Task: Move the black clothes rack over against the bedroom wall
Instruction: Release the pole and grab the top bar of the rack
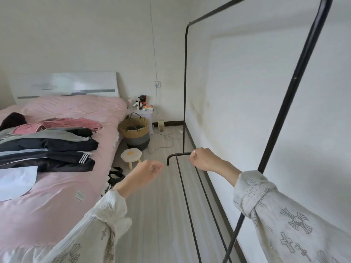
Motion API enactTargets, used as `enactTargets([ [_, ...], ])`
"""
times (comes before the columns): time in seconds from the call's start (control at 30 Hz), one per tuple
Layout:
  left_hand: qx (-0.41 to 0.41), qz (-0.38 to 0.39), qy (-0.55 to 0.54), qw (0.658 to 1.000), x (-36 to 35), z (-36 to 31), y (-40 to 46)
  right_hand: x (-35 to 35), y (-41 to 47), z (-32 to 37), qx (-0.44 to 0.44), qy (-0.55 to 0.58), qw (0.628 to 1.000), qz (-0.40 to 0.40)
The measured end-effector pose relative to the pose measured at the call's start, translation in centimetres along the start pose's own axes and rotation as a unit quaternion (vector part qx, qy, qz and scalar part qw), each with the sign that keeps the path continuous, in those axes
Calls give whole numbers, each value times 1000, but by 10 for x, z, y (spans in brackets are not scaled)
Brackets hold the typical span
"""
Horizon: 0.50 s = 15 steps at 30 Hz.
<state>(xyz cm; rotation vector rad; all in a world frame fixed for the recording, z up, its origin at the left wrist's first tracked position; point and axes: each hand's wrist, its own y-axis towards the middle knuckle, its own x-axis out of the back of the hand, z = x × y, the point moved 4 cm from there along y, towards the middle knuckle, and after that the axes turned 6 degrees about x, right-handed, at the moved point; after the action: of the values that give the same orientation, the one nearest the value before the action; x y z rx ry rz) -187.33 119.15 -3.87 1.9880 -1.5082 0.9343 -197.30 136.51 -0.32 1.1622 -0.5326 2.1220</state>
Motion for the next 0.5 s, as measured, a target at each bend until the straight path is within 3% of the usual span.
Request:
enactTargets([
  [0.2,-12,-33,-4,999,62,43,51,2,80,33,-2,6,1000,-24],
  [0.5,-77,5,59,995,104,49,232,47,239,-10,-62,23,992,-105],
])
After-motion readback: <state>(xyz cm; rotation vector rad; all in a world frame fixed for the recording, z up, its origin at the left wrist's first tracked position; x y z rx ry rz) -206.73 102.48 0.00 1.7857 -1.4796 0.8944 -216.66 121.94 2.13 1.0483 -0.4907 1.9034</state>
